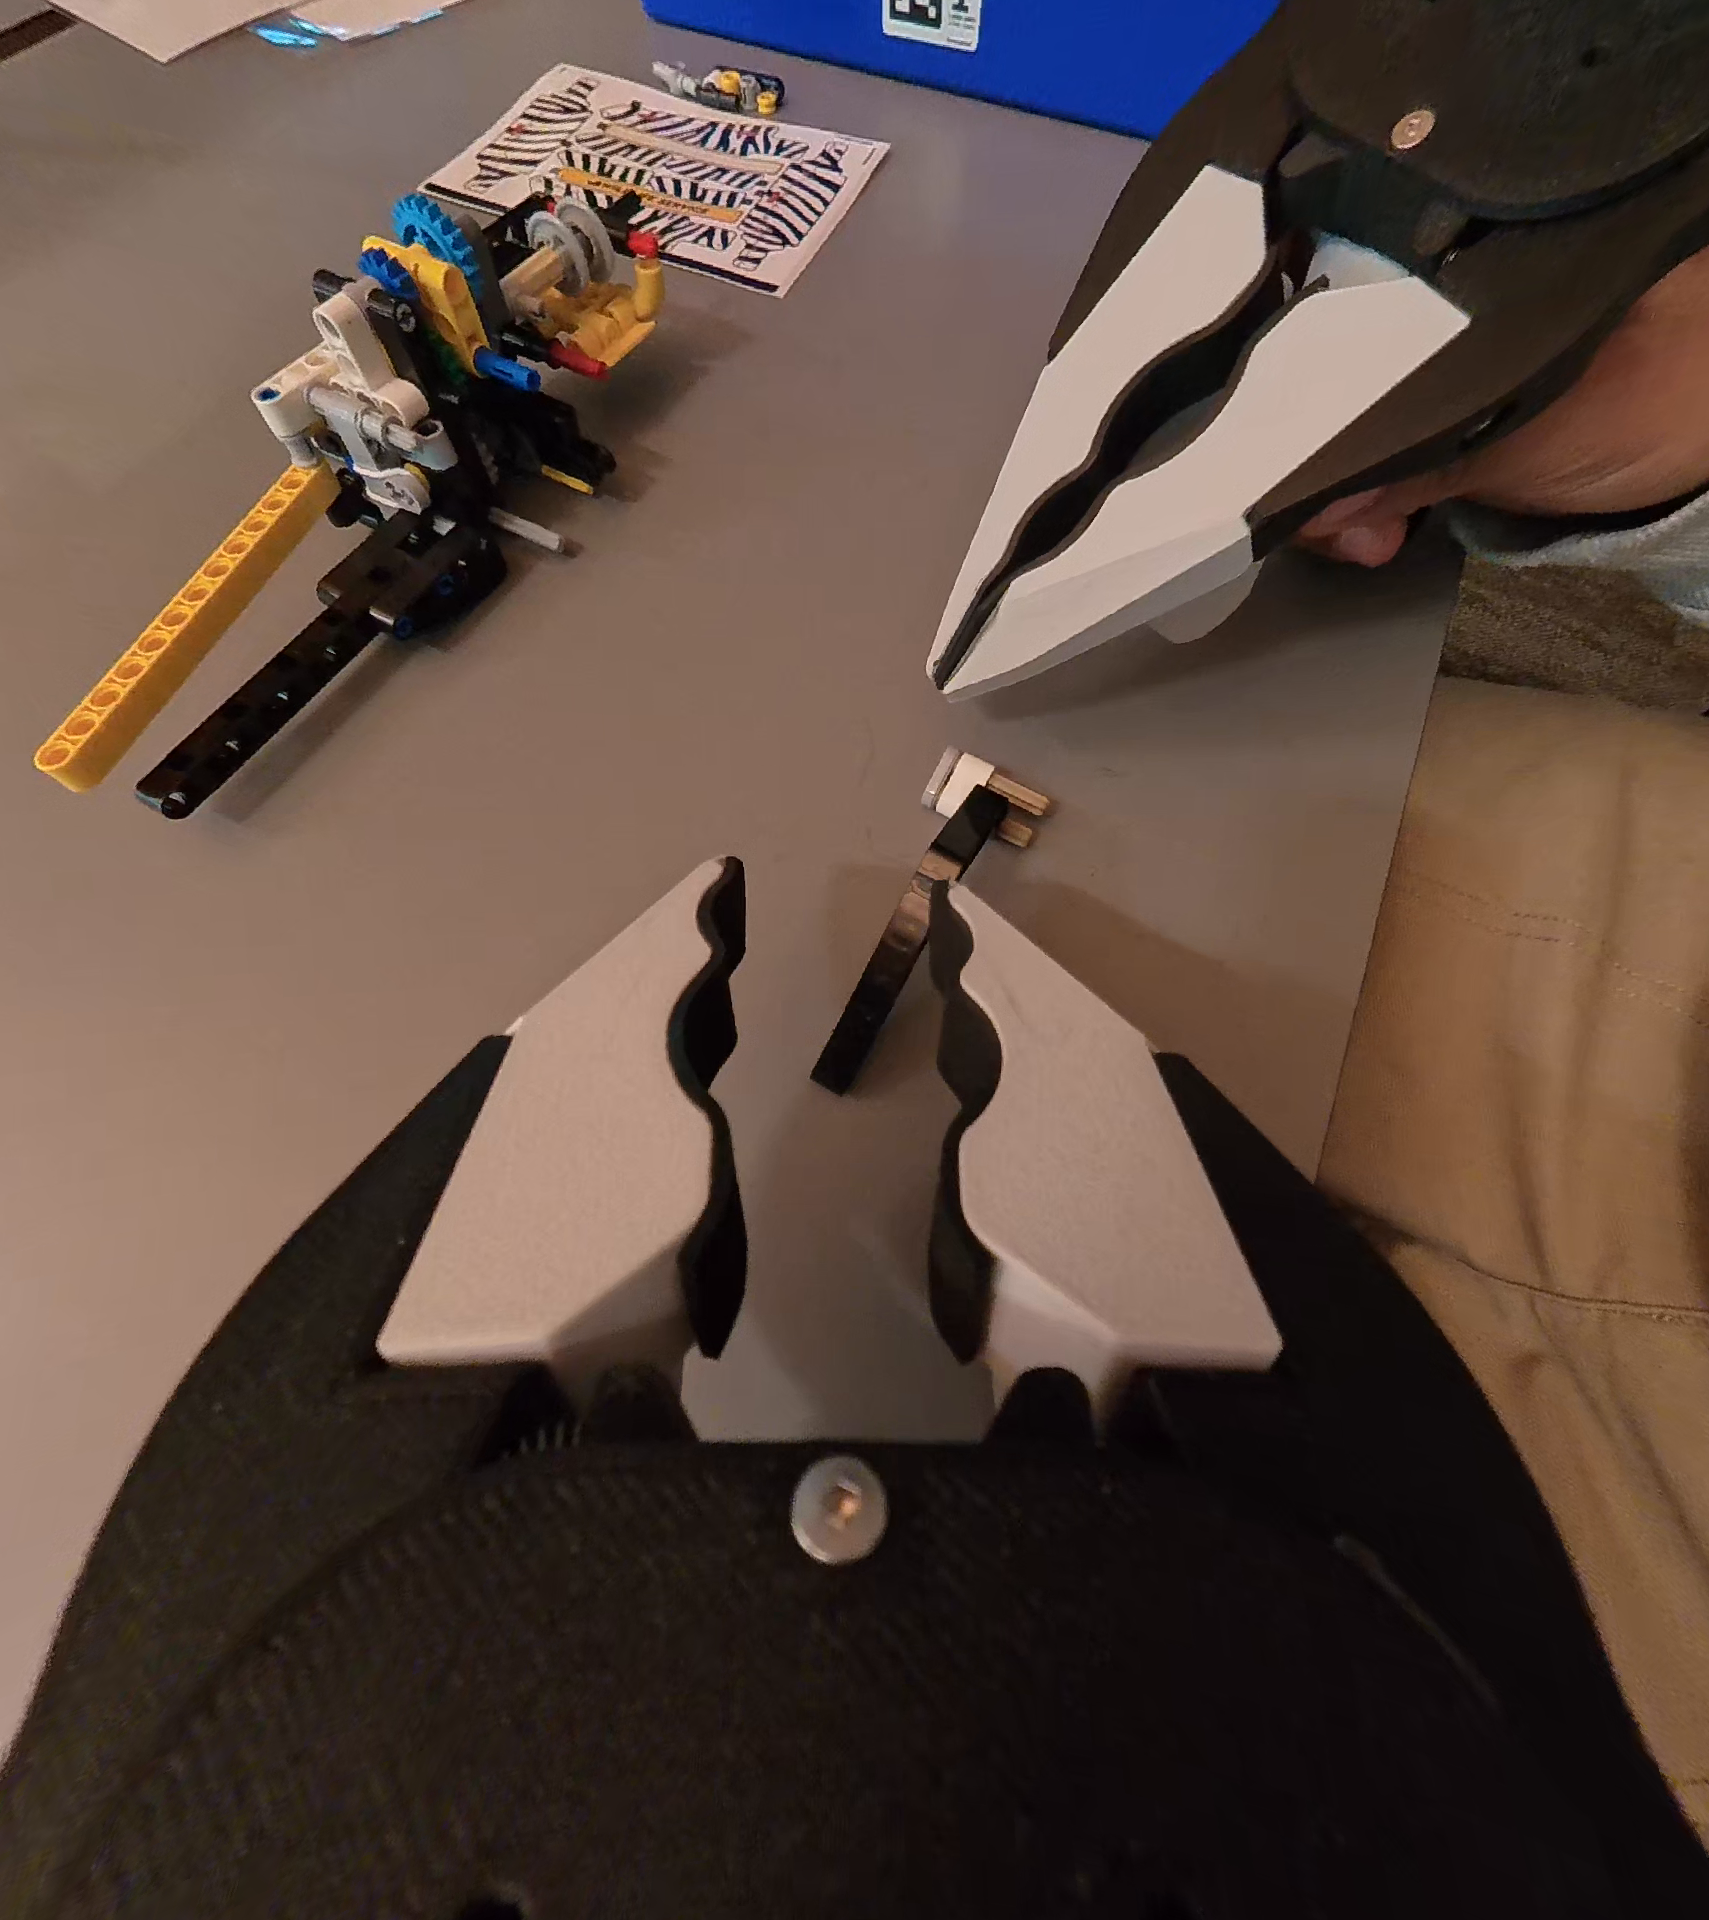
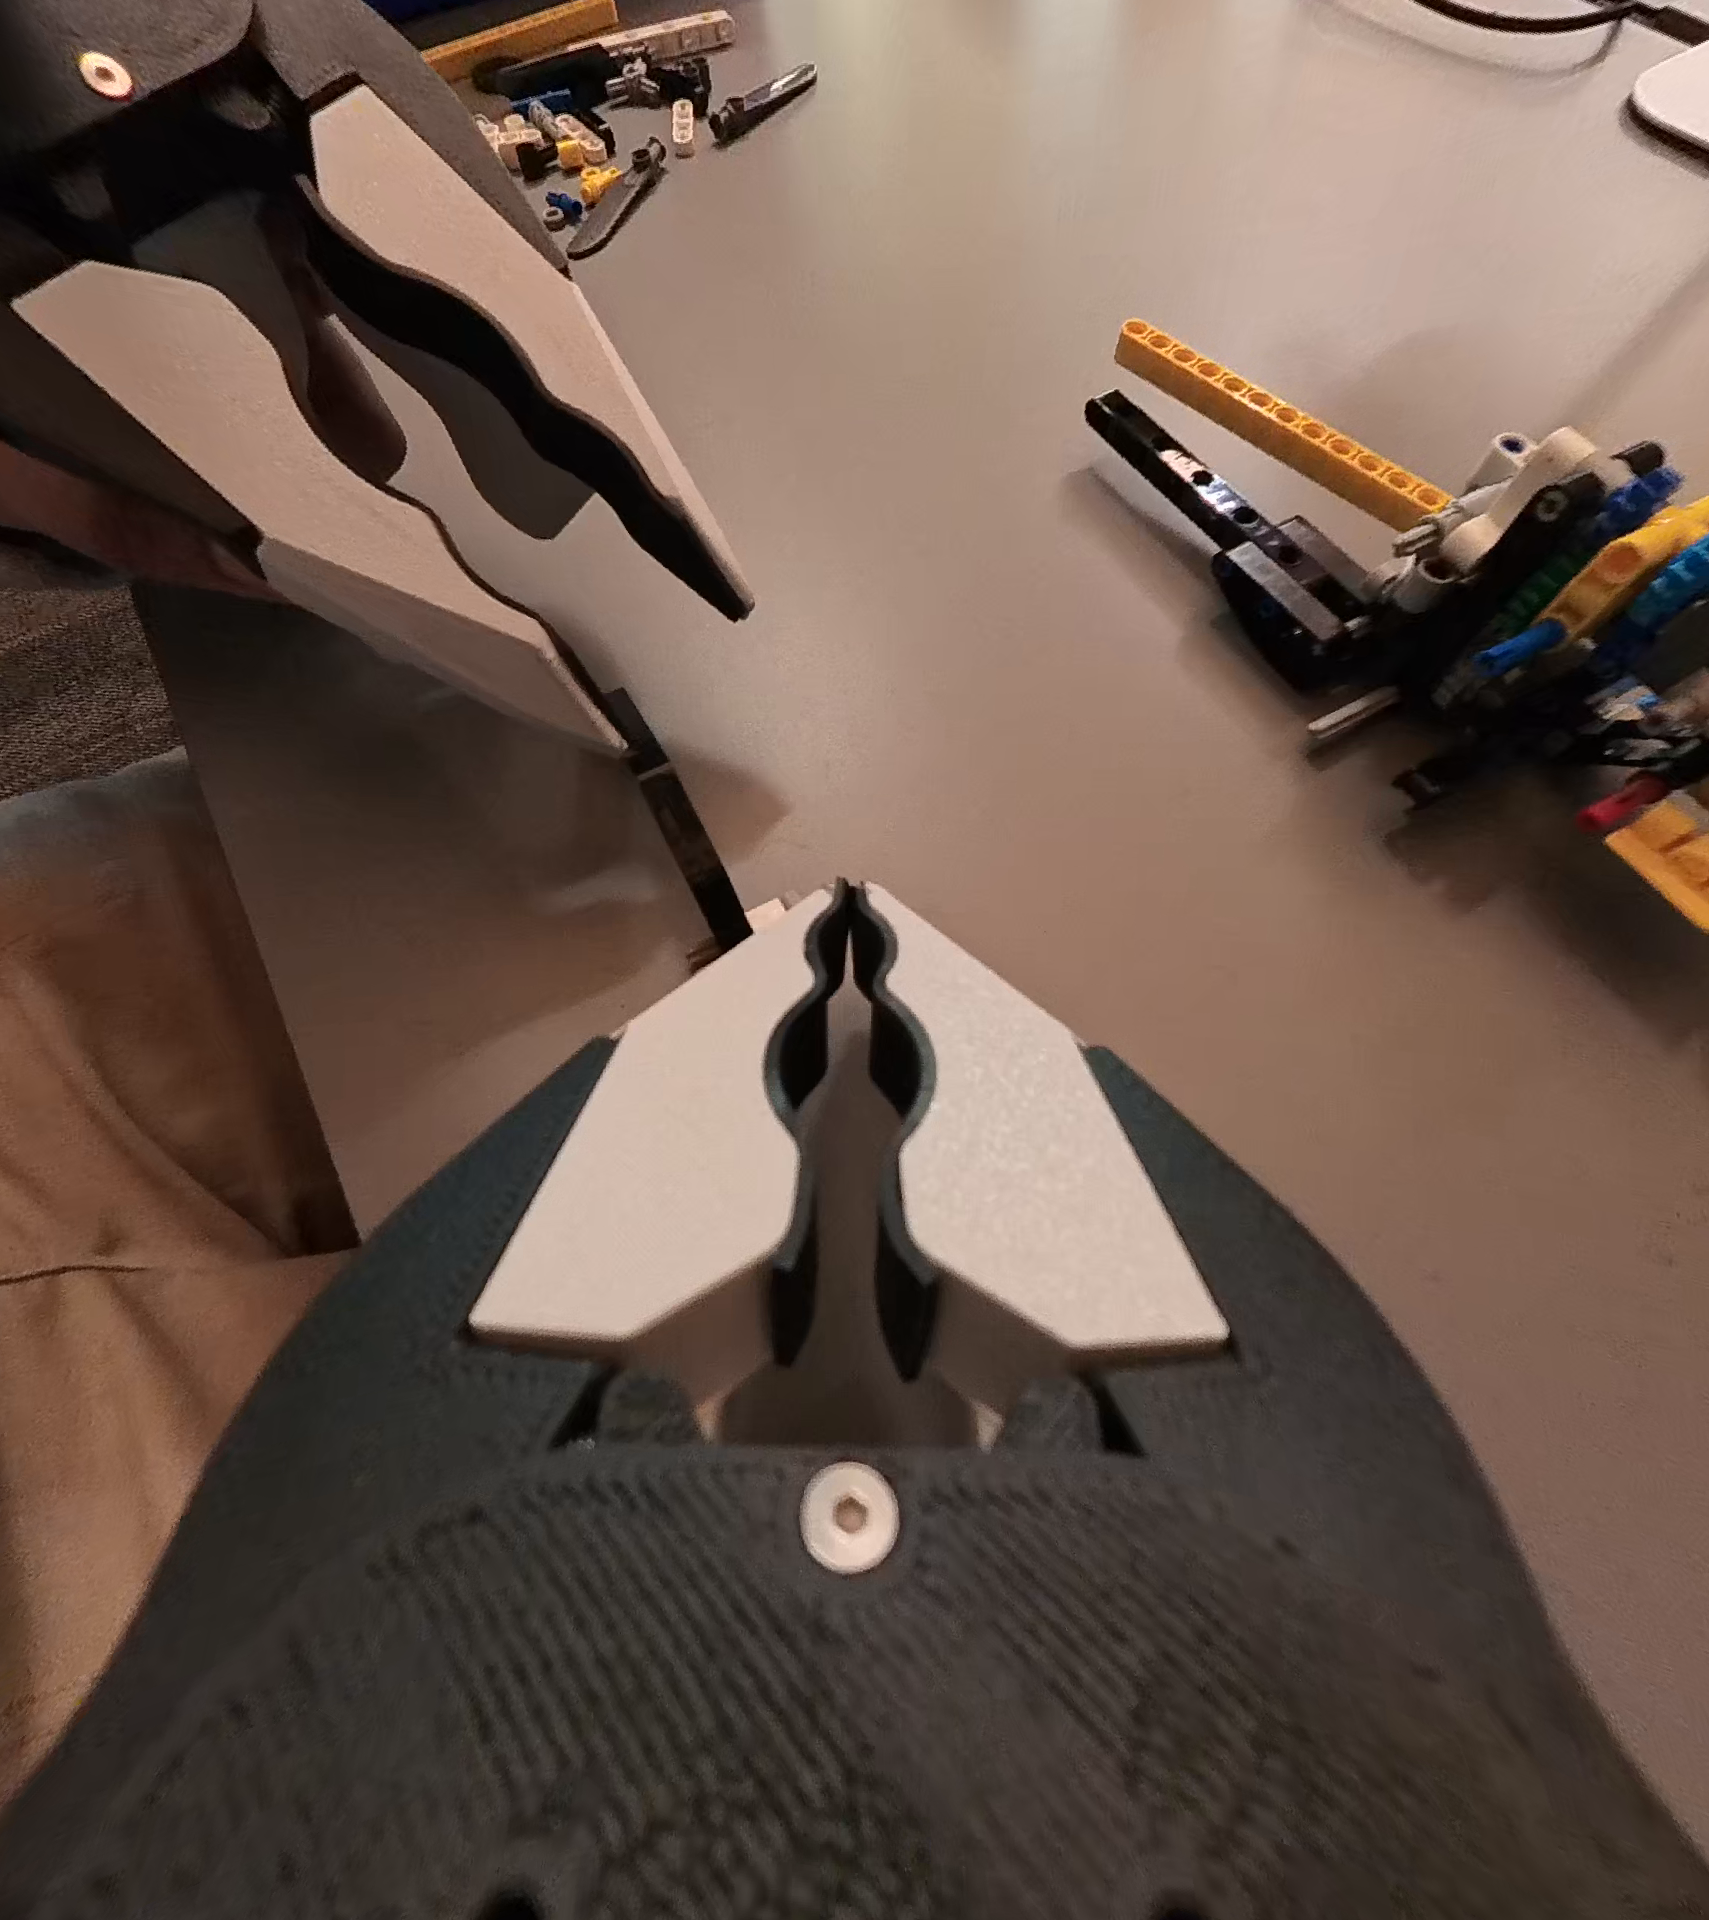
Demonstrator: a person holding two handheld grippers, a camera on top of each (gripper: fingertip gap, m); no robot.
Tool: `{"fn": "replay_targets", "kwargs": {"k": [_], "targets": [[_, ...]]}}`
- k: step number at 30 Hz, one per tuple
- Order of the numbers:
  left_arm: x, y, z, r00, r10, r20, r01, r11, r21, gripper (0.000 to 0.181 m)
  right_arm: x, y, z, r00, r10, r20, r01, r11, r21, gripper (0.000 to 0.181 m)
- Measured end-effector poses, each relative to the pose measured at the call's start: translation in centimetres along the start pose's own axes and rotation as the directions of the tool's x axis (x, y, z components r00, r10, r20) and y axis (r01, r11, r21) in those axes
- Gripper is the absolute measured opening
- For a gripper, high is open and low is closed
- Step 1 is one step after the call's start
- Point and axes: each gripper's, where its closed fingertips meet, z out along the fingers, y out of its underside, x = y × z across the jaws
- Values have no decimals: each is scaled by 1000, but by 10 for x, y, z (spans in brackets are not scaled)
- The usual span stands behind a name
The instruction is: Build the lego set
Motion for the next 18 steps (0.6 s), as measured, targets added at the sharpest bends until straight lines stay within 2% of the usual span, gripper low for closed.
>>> {"fn": "replay_targets", "kwargs": {"k": [18], "targets": [[-1, -1, -1, 1000, 5, 11, -5, 1000, 7, 36, 4, -1, 0, 1000, 6, -27, -5, 1000, 5, 0]]}}
